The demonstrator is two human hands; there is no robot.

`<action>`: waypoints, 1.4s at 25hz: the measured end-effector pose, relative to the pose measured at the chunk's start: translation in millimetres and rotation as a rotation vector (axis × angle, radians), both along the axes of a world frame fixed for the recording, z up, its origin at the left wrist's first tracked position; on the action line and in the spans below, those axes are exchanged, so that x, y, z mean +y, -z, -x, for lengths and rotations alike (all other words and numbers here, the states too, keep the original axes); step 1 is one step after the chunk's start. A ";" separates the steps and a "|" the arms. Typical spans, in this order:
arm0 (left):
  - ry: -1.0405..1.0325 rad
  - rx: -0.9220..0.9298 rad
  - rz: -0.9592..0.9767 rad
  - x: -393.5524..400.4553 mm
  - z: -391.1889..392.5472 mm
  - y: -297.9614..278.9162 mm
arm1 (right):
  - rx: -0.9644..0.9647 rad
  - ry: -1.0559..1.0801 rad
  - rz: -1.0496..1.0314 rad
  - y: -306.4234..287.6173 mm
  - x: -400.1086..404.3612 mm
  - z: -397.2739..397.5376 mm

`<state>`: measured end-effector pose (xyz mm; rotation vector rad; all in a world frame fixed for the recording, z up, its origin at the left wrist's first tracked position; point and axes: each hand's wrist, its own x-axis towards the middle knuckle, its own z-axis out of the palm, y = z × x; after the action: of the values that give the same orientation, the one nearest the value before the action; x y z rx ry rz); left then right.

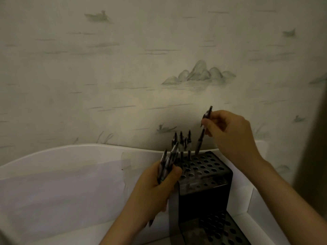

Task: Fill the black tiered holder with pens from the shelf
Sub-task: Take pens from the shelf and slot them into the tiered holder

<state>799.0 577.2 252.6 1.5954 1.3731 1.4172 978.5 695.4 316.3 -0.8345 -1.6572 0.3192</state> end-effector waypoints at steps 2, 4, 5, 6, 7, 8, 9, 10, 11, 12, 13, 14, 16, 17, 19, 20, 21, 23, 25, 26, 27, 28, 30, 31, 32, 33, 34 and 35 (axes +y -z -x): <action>0.002 0.005 -0.009 0.0 -0.1 -1.2 | -0.064 0.029 -0.039 6.0 5.7 4.5; 0.001 -0.007 -0.020 -0.7 0.1 -1.8 | -0.106 0.040 -0.060 11.2 10.8 7.0; -0.001 -0.017 -0.020 -1.5 0.4 -1.9 | -0.127 0.044 -0.059 13.6 12.6 8.0; -0.005 -0.026 -0.018 -1.8 0.5 -1.6 | -0.146 0.047 -0.052 16.1 14.1 8.8; -0.009 -0.029 -0.014 -2.0 0.8 -0.8 | -0.166 0.045 -0.041 18.6 15.2 9.6; -0.013 -0.029 -0.012 -1.9 1.2 0.2 | -0.190 0.036 -0.023 21.2 16.7 10.3; -0.016 -0.027 -0.010 -1.8 1.8 1.2 | -0.222 0.022 0.005 24.2 17.9 10.6; -0.017 -0.027 -0.010 -1.8 2.4 1.8 | -0.257 0.012 0.040 27.5 19.4 10.3; -0.017 -0.027 -0.009 -1.9 2.7 2.1 | -0.282 0.010 0.074 30.9 20.6 9.3; -0.017 -0.029 -0.006 -2.0 2.7 2.4 | -0.284 0.008 0.104 33.9 21.9 7.5; -0.017 -0.028 -0.004 -2.0 2.4 2.2 | -0.268 0.000 0.132 35.9 22.9 5.3; -0.017 -0.026 -0.004 -1.7 2.1 2.4 | -0.247 -0.013 0.162 36.9 23.3 3.6; -0.008 -0.026 -0.003 -0.6 0.4 3.1 | -0.231 -0.025 0.207 37.2 21.0 1.1; 0.000 -0.028 0.000 -0.4 -0.8 3.5 | -0.225 -0.016 0.206 37.0 17.8 -0.2; 0.014 -0.040 0.010 -0.5 -3.0 4.1 | -0.161 0.026 0.150 36.0 7.4 -3.0; 0.021 -0.047 0.016 -0.4 -4.0 4.2 | -0.101 0.030 0.119 35.9 -0.5 -4.2; 0.028 -0.049 0.019 -0.5 -5.6 3.9 | -0.046 -0.001 0.106 37.1 -10.2 -4.7; 0.047 -0.027 0.003 -0.1 -9.5 3.0 | 0.016 -0.194 0.166 41.0 -33.4 -0.7; 0.071 0.020 -0.029 0.8 -14.7 1.7 | 0.064 -0.422 0.302 43.0 -52.1 7.0; 0.084 0.035 -0.040 1.0 -17.3 0.6 | 0.097 -0.480 0.355 43.8 -55.7 9.9; 0.095 0.045 -0.042 0.7 -19.6 -0.7 | 0.131 -0.493 0.387 44.9 -56.3 11.1; 0.103 0.055 -0.046 0.5 -21.4 -1.6 | 0.161 -0.483 0.411 44.9 -55.9 11.3; 0.105 0.059 -0.053 0.5 -22.9 -2.3 | 0.207 -0.470 0.465 41.5 -54.0 9.2; 0.097 0.048 -0.048 0.7 -22.6 -1.6 | 0.234 -0.480 0.493 38.0 -52.1 7.7; 0.081 0.031 -0.033 1.5 -21.6 0.0 | 0.287 -0.493 0.510 32.8 -49.9 5.0; 0.060 0.011 -0.008 1.9 -20.2 1.8 | 0.366 -0.494 0.513 26.0 -46.5 0.9; 0.041 -0.010 0.021 2.3 -18.5 3.6 | 0.459 -0.476 0.494 17.7 -42.0 -4.6; 0.030 -0.036 0.046 2.5 -17.0 4.6 | 0.534 -0.436 0.441 8.8 -37.4 -10.8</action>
<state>816.1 579.7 248.0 1.5482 1.3461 1.3805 989.3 658.0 307.5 -0.6177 -1.2570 1.1410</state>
